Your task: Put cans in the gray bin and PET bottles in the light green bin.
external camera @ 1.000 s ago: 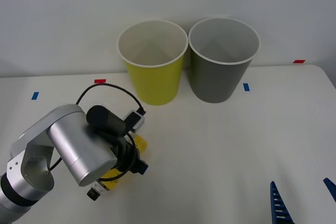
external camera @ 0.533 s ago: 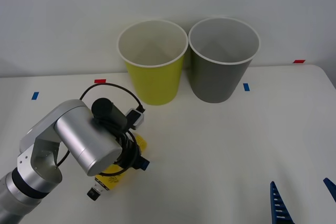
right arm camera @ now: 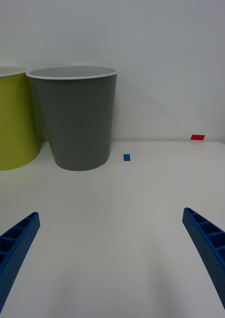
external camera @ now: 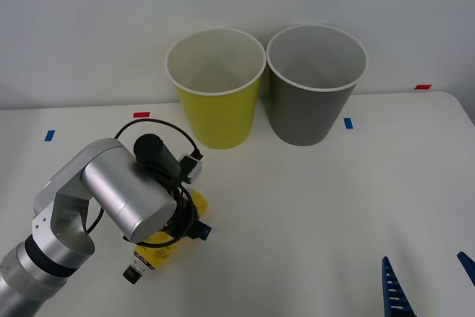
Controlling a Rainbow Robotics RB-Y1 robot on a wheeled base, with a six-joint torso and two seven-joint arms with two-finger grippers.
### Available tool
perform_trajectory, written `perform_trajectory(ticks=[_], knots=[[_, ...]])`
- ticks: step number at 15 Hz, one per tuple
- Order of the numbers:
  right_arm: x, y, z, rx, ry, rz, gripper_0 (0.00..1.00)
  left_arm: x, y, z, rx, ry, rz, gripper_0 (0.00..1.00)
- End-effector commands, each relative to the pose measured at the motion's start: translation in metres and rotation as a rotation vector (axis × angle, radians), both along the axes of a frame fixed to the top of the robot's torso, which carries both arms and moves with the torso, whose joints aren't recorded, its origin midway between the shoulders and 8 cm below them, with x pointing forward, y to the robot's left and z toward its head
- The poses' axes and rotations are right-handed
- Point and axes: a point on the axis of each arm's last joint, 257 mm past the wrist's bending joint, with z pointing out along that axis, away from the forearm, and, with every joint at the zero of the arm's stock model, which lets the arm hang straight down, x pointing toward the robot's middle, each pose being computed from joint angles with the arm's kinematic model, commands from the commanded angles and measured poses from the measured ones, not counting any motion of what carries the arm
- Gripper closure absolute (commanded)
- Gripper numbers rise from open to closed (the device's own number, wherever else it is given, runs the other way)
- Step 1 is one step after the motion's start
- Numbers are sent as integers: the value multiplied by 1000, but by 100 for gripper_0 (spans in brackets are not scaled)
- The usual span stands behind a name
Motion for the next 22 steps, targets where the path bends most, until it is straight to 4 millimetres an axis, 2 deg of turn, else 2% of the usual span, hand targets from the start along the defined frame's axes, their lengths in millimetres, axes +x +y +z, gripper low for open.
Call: perform_trajectory(ticks=[1,6,9,14,15,16,22], knots=[[0,0,0,0,0,0,0,-1,-3,-4,-3,10,5,0],[0,0,0,0,0,0,0,-3,-10,-13,-13,37,5,0],[0,0,0,0,0,0,0,8,-9,-18,-8,17,6,0],[0,0,0,0,0,0,0,11,-15,-17,-18,16,-5,0],[0,0,0,0,0,0,0,10,-16,-18,-17,17,-9,47],[0,0,0,0,0,0,0,10,-17,-18,-20,16,-17,100],[0,0,0,0,0,0,0,8,-18,-18,-23,24,-48,100]])
